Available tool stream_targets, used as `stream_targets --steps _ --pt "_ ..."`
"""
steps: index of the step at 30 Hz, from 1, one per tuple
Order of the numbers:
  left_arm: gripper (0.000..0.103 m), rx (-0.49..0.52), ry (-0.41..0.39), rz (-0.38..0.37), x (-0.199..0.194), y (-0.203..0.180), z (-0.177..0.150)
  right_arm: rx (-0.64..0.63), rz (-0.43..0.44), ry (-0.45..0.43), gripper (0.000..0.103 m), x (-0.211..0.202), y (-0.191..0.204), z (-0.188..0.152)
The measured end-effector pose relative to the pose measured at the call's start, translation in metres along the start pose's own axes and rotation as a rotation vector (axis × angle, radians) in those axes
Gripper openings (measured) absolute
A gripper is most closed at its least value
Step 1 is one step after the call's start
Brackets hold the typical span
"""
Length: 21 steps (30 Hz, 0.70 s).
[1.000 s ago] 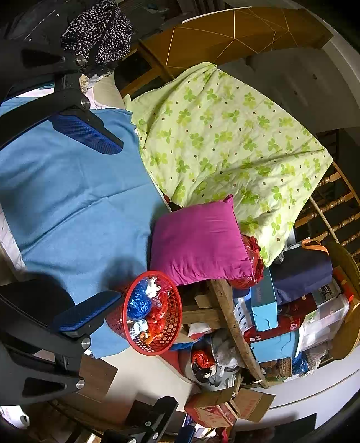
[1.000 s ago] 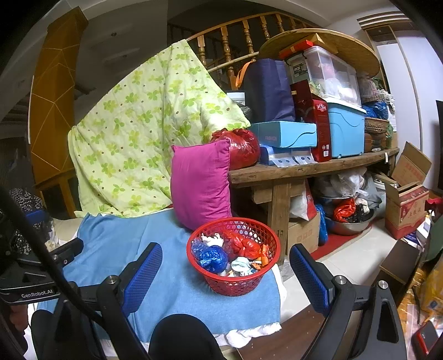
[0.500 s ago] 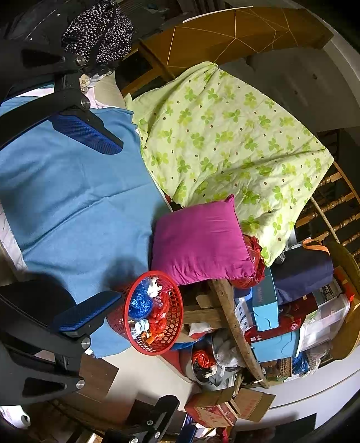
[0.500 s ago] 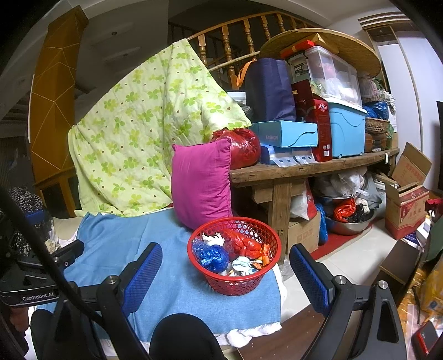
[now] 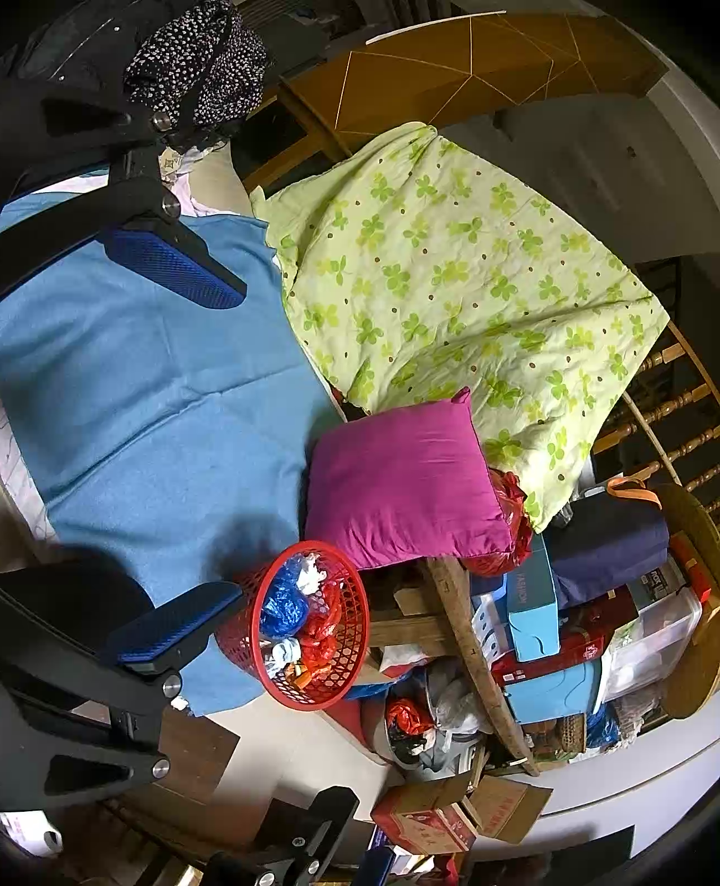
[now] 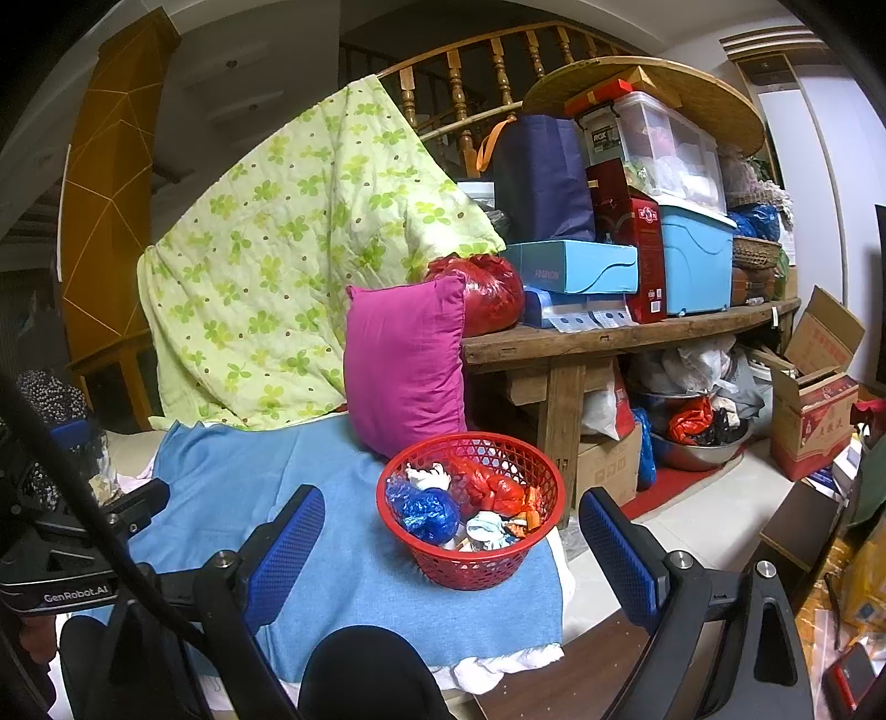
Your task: Collect trash
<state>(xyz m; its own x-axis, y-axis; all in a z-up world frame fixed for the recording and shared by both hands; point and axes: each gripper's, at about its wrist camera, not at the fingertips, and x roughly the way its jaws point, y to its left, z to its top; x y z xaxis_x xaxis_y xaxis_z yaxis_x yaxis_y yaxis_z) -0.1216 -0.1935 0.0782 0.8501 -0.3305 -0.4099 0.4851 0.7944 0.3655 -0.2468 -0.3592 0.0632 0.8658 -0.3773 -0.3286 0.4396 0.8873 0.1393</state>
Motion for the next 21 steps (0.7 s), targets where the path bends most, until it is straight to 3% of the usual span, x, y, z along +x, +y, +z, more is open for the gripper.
stream_targets --steps 21 --pt "0.099 0.008 0.003 -0.01 0.0022 -0.002 -0.0062 -0.003 0.0 0.0 0.095 0.0015 0.0014 -0.0006"
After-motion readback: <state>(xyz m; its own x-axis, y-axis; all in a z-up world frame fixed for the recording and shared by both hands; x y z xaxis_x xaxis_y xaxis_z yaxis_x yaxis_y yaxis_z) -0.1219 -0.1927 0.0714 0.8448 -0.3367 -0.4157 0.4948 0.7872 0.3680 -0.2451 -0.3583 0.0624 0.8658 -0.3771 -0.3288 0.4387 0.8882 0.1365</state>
